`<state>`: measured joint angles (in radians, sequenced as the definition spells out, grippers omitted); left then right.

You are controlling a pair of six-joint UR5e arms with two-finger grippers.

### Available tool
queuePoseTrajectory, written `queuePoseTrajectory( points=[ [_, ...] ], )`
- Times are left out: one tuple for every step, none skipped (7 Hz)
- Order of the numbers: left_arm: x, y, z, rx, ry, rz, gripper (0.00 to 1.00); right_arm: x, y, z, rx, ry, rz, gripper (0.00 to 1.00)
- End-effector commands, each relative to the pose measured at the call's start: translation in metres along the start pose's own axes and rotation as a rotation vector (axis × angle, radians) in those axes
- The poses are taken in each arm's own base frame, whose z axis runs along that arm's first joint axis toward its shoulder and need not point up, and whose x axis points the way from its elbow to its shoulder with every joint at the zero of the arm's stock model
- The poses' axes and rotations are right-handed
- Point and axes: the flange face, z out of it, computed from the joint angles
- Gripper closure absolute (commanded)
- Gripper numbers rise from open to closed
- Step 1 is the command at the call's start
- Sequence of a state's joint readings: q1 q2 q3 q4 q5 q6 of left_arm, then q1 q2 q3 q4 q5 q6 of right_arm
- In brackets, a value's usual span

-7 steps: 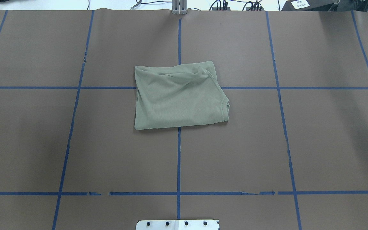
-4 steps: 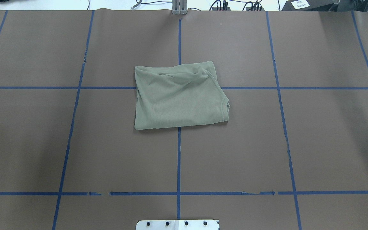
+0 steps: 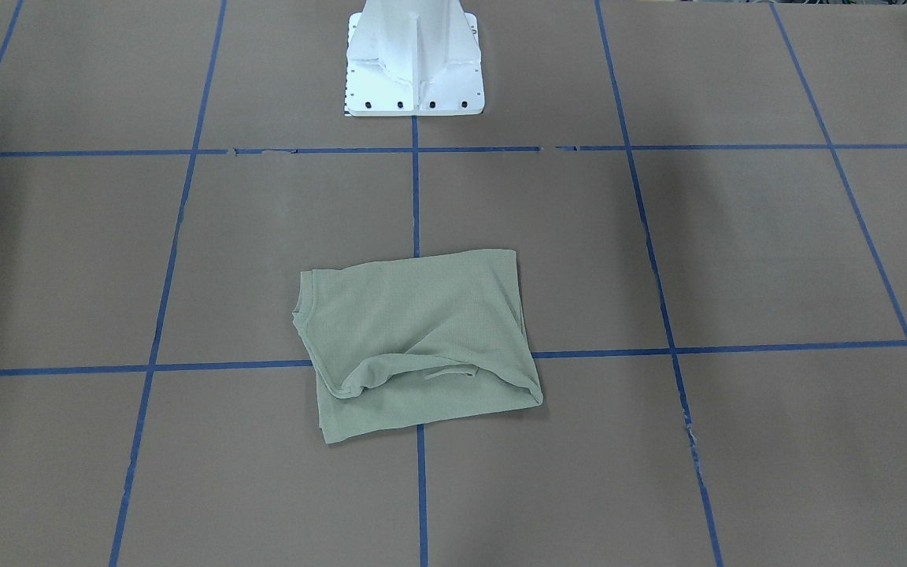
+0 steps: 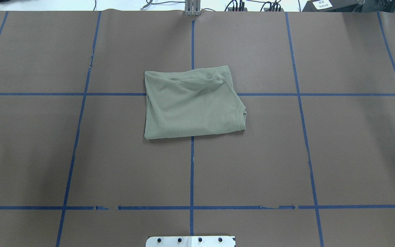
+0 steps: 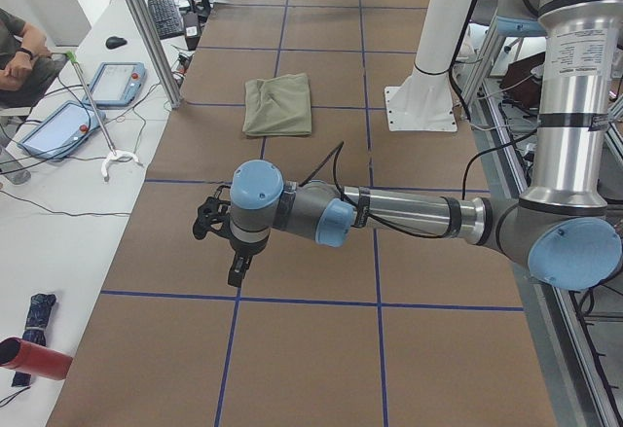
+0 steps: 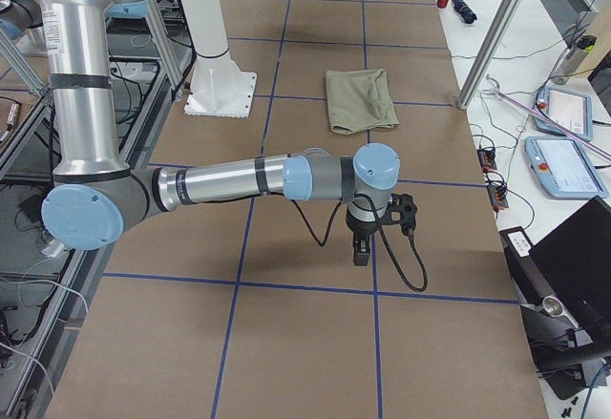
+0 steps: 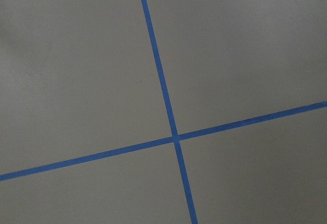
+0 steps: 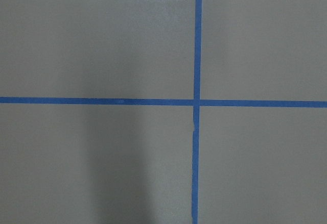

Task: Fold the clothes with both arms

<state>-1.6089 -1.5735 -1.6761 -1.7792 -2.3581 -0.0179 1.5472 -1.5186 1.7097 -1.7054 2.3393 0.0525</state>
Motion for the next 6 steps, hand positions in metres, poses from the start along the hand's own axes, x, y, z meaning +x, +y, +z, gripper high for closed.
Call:
queuePoseTrajectory(
  points=[
    [0.008,-0.002,-0.008,0.014,0.004,-0.005,0.00,-0.003,-0.004,0.003,-0.004,0.010,-0.007,0.00],
    [0.007,0.001,-0.005,0.009,0.006,-0.010,0.00,0.003,-0.008,0.014,-0.021,0.008,0.003,0.00],
    [0.010,-0.002,-0.005,0.003,0.035,-0.017,0.00,-0.003,-0.011,0.011,-0.015,-0.002,-0.006,0.00],
    [0.009,-0.003,-0.004,0.000,0.047,-0.021,0.00,-0.008,-0.017,0.011,-0.015,0.002,-0.018,0.00],
    [0.007,0.002,0.000,-0.014,0.056,-0.035,0.00,-0.008,-0.017,0.015,-0.022,0.009,-0.018,0.00],
    [0.007,0.005,0.001,-0.023,0.071,-0.043,0.00,-0.010,-0.017,0.013,-0.018,0.008,-0.023,0.00]
  ],
)
